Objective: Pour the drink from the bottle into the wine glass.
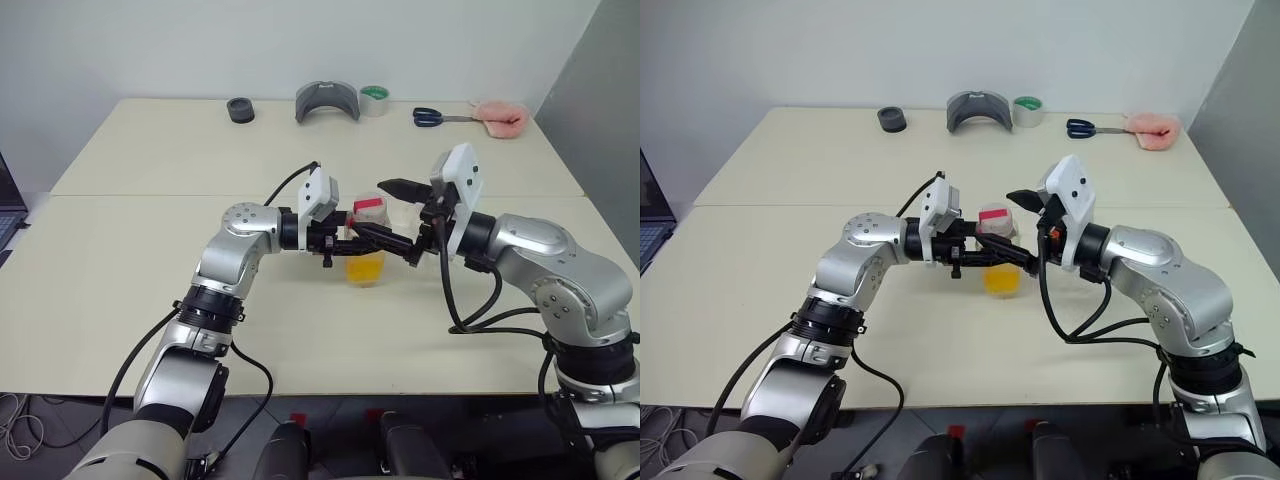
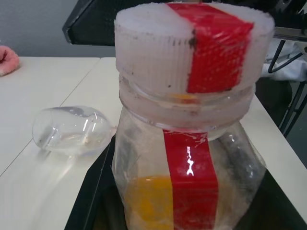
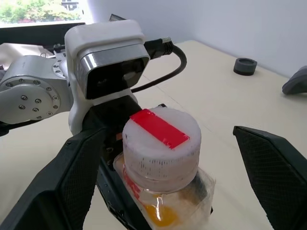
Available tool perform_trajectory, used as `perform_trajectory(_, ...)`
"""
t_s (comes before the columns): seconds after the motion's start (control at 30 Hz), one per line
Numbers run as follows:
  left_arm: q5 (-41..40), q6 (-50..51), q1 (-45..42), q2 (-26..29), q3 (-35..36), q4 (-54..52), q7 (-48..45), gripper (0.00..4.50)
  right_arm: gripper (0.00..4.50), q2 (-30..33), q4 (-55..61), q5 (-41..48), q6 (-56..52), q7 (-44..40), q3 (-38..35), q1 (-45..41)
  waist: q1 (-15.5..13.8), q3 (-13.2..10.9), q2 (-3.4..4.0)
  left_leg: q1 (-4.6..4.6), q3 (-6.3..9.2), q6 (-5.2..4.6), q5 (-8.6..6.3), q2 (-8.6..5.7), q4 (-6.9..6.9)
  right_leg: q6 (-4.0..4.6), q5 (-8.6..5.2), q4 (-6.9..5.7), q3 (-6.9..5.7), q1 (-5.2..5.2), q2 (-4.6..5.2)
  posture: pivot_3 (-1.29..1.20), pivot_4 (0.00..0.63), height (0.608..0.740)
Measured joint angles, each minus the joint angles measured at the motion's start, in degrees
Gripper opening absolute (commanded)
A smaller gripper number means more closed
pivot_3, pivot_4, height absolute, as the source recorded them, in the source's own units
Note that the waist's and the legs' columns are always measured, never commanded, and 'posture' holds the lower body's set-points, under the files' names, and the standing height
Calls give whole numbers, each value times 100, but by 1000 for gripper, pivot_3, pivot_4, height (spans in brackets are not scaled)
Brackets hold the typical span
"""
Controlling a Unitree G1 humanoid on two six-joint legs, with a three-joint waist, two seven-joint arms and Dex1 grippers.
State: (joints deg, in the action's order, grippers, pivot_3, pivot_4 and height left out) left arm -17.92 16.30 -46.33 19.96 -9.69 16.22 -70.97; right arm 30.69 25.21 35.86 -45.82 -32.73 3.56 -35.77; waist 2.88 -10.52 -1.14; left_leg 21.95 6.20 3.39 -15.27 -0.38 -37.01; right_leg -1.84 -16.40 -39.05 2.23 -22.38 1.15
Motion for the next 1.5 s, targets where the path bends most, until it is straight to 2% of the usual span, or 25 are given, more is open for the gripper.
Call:
perform_trajectory(0.2, 7, -19, 12, 3, 0, 0, 5, 1812, 1886, -181, -28, -55, 55, -76, 5, -42, 1, 0, 0, 0, 1, 0, 0, 0, 0, 0, 0, 0, 0, 0, 0, 0, 150, 740)
perform_trajectory(0.23, 8, -39, 20, 5, -1, 0, 5, 1811, 1791, -182, -28, -59, 54, -91, 5, -43, 0, 0, 0, 0, 0, 0, 0, 0, 0, 0, 0, 0, -1, 0, 0, 0, 150, 740)
perform_trajectory(0.47, 10, -80, 25, 12, 10, 0, 29, 1810, 1796, -191, -11, -324, 379, -132, 120, 24, 2, 0, 0, 0, 0, 0, 0, 0, 0, 0, 0, 0, 0, 0, 0, 0, 150, 740)
perform_trajectory(0.53, 9, -82, 25, 15, 34, 1, 31, 1810, 1796, -409, -12, -290, 399, -17, 29, 131, 3, 0, 0, 0, -1, 0, 0, 1, 0, 0, 0, -1, 1, -1, 0, 0, 150, 740)
perform_trajectory(0.7, 6, -80, 41, -10, 48, -36, 33, 1807, 1777, -972, -30, 370, 122, 526, -589, 301, -4, 0, 0, 1, 1, 1, 0, 0, -1, 1, 1, -2, 2, 0, 3, 0, 150, 740)
perform_trajectory(0.83, 11, -55, 195, 5, 34, -37, 30, 1806, 1723, -1057, -97, 767, -6, 1092, -1499, 300, -17, 0, 0, 0, 0, 0, 0, 0, 1, 1, 0, -1, 1, -1, 2, 0, 150, 740)
perform_trajectory(0.97, 10, -49, 192, -11, 34, -41, 37, 1806, 1723, -1095, -170, 970, -81, 1437, -1766, 324, 1, 0, 1, -2, -1, 0, 0, 2, 2, 1, 0, -3, 3, -1, -1, 0, 150, 740)
perform_trajectory(1.1, 13, -44, 195, 14, 32, -49, 49, 1806, 1722, -202, -240, -100, 462, 1350, -1408, 796, -15, 0, 1, 2, -3, -1, 0, -5, 2, 0, 0, 2, 2, 0, 1, 0, 150, 740)
perform_trajectory(1.2, 17, -44, 198, 24, 35, -52, 84, 1806, 1722, 203, -583, -1072, 1011, 1460, -1191, 1335, -29, 0, 0, 2, -5, -1, 0, -4, 1, 0, 0, 2, 3, 0, 1, 0, 150, 740)
perform_trajectory(1.3, 17, -36, 230, 60, 45, -63, 178, 1806, 1722, 101, -1035, -1552, 1273, 1778, -1379, 1853, -43, 0, 1, 1, -8, 0, 0, -2, 2, 0, 0, -1, 8, -1, 0, 0, 150, 740)
perform_trajectory(1.4, 5, 16, 309, 81, 61, -182, 283, 1806, 1722, -235, -1380, -1531, 1193, 1952, -1690, 2195, -11, 0, 1, -5, -11, 0, 0, 4, 3, 0, 0, -5, 11, -1, -4, 0, 150, 740)
perform_trajectory(1.5, -7, 110, 348, 114, 126, -306, 403, 1806, 2718, -499, -1620, -1430, 1003, 2040, -1828, 2373, 6, 0, 2, -6, -11, 0, 0, 5, 3, 0, 0, -6, 12, -1, -5, 0, 150, 740)
